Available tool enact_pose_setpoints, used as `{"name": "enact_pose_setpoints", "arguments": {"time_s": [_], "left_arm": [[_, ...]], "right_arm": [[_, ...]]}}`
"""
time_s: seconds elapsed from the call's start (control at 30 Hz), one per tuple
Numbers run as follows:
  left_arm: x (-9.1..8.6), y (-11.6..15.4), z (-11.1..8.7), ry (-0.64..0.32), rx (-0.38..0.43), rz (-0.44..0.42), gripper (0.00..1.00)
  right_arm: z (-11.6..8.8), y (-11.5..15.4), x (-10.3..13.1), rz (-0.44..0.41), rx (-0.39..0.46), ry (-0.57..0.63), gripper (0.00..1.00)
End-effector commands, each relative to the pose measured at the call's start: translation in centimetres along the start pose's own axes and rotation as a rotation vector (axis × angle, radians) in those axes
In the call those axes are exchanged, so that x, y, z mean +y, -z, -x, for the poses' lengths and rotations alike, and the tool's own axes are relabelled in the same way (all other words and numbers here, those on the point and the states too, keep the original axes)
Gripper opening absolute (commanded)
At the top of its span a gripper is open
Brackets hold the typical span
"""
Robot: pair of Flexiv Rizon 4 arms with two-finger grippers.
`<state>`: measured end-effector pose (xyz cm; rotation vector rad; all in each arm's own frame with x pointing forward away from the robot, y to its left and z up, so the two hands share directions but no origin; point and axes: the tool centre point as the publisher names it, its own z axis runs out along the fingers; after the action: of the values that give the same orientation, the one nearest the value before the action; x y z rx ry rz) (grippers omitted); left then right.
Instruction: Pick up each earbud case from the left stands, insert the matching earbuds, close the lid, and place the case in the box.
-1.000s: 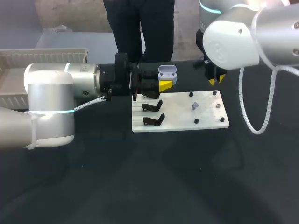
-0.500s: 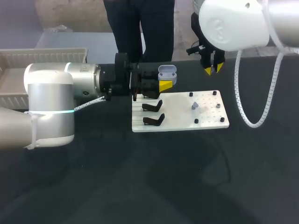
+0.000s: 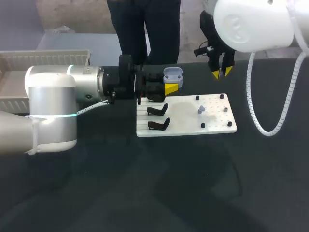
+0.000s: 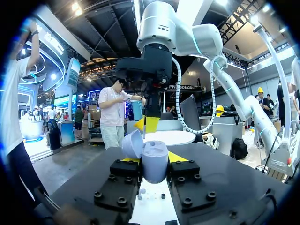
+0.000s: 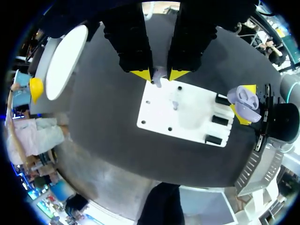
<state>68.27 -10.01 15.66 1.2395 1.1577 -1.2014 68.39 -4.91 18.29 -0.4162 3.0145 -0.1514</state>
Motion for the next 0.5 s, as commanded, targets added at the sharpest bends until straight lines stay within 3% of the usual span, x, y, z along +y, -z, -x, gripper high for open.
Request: {"name": "enact_pose_setpoints", "arguments": {"time_s": [0.03,0.13,0.2,0.23,0.27,0.3,0.33,0.5], "left_arm": [[-0.1,0.0,-0.1,-0.004,-0.004,0.004,0.00],[-0.1,0.0,-0.1,-0.004,-0.004,0.004,0.00],[-0.1,0.0,-0.1,-0.004,-0.004,0.004,0.00],[-0.1,0.0,-0.1,-0.004,-0.004,0.004,0.00],[-0.1,0.0,-0.1,-0.004,-0.004,0.004,0.00],[-0.1,0.0,-0.1,-0.004,-0.004,0.004,0.00],[-0.1,0.0,-0.1,-0.004,-0.004,0.004,0.00],[-0.1,0.0,-0.1,-0.004,-0.004,0.004,0.00]], "right_arm": [[-0.1,0.0,0.0,-0.001,-0.004,-0.001,0.00],[0.3,0.1,0.2,-0.014,0.011,-0.091,0.00],[0.4,0.7,0.8,-0.077,0.036,-0.226,0.00],[0.3,1.2,1.2,-0.058,0.014,-0.279,0.00],[0.3,1.5,1.2,-0.100,0.043,-0.398,0.00],[0.2,1.8,1.6,-0.087,0.024,-0.417,0.00],[0.1,2.1,1.9,-0.106,0.037,-0.525,0.00],[-0.3,3.3,3.4,-0.064,0.043,-0.701,0.00]]}}
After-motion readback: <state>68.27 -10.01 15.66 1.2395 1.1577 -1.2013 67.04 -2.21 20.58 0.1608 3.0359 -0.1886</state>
